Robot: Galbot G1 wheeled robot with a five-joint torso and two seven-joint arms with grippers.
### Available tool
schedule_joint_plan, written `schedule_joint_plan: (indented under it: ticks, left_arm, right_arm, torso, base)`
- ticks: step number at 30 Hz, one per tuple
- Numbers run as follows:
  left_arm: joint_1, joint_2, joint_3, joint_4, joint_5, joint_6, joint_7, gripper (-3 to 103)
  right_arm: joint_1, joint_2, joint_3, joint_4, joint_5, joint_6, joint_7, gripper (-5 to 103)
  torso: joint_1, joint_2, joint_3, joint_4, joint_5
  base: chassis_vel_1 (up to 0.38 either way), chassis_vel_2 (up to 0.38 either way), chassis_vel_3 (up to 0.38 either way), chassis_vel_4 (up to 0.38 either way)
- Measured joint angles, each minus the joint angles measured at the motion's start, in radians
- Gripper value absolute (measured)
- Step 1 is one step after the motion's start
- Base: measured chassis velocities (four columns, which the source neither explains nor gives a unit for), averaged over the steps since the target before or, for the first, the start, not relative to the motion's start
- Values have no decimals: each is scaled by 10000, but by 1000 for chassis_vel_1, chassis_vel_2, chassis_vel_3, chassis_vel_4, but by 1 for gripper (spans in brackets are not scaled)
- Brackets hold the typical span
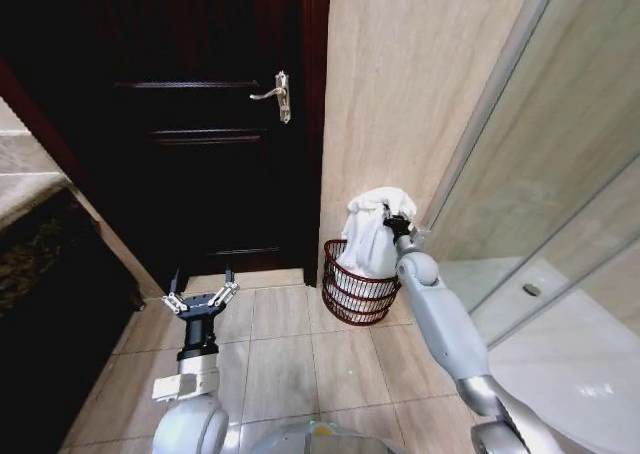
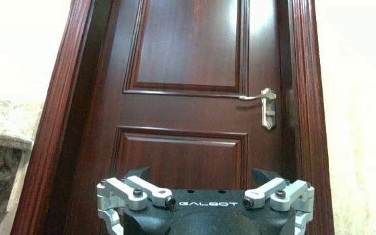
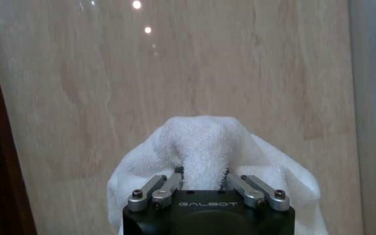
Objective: Discard the used towel into the hamper.
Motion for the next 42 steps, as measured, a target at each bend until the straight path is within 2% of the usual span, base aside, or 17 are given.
schedule_joint_plan:
  ticks: [4,15,22,33,42]
  left_arm:
    - [6,30,-23,112,0,0,238,100]
    - [-83,254,-103,174,93,247,303,100]
    - [138,22,255,135,571,122,308,100]
    - [129,63,441,221,704,28,296,100]
    - [66,54,664,601,883,-155,240,100]
  right_arm:
    - [-168,-98,2,126,8,-325,31,21]
    - [-415,-570,21,131,15,-422,-134,21]
    - [-657,-770,64,316,211,-1102,-216,21]
    - [-965,-774,40,748,238,-1821,1,21]
    - [-904,-1103,70,1124,822,-2964,185,21]
  torso:
    - [-61,-174,-112,0,1]
    - [-209,-565,-358,-2,1]
    - [-314,-896,-582,-2,1]
    - [-439,-1298,-860,0,1]
    - [-569,-1680,-1110,-2,0]
  base:
    - [0,0,0,0]
    - [0,0,0,0]
    - [0,0,0,0]
    - [0,0,0,0]
    - [0,0,0,0]
